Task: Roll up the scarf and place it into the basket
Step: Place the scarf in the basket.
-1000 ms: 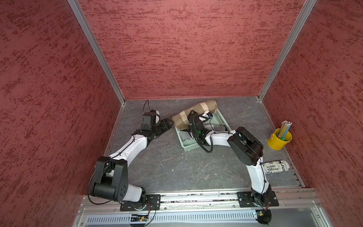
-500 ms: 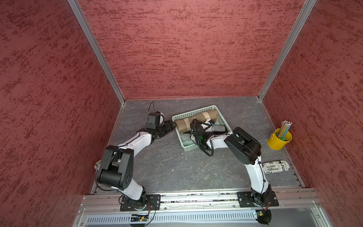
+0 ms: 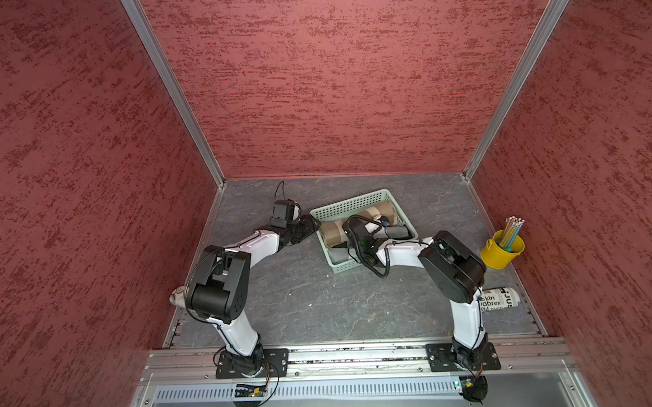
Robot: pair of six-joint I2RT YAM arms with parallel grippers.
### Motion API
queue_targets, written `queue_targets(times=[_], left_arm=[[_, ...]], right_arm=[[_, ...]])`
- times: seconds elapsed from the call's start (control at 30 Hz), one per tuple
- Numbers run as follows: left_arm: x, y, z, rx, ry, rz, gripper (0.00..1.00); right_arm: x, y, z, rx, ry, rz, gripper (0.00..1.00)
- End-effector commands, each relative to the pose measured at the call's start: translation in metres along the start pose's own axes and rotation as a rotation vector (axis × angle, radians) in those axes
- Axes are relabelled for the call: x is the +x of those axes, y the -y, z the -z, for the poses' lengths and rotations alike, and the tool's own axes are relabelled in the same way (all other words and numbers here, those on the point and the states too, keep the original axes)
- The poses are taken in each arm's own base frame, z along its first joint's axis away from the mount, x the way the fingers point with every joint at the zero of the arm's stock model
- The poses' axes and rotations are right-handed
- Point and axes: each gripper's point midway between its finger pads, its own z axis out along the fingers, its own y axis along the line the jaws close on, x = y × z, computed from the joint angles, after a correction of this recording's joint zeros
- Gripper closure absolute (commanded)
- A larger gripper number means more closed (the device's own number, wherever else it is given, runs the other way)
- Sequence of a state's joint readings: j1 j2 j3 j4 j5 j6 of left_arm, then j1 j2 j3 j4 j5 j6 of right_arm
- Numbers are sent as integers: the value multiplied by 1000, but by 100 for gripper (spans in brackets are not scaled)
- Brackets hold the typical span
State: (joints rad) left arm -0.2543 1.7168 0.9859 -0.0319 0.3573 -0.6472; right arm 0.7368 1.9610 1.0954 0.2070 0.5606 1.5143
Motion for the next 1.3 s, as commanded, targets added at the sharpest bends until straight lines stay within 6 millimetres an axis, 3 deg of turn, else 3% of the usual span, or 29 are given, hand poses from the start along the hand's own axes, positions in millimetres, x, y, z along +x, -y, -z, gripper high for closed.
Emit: queue_targets(times=[0.0, 0.13, 0.23, 0.37, 0.57, 0.67, 0.8, 0.93, 1.1, 1.27], left_arm=[[-16, 7, -2, 12, 40, -13, 37], [-24, 15, -13, 23, 28, -47, 41], [-17, 13, -22, 2, -8, -64, 49], [-6, 2, -35, -37, -47, -64, 50], [0, -3, -40, -52, -65, -62, 73], [0, -1, -39, -53, -59, -68, 83], [3, 1, -40, -54, -58, -66, 96], [6, 3, -42, -57, -49, -47, 100], [8, 5, -43, -85, 11, -9, 100], [4, 9, -36, -117, 91, 21, 100]], right_arm=[[-21, 28, 6, 87, 44, 21, 100], [-20, 2, -6, 27, 38, -9, 100], [-19, -27, -11, -34, 48, -26, 100], [-23, -59, -15, -117, 82, -77, 100], [-33, -76, -22, -162, 160, -126, 100], [-30, -67, -29, -143, 174, -127, 100], [-17, -30, -43, -72, 147, -133, 100], [-2, 5, -50, -10, 84, -155, 100], [12, 20, -34, 47, 47, -128, 100], [25, 38, -18, 46, -18, -221, 100]])
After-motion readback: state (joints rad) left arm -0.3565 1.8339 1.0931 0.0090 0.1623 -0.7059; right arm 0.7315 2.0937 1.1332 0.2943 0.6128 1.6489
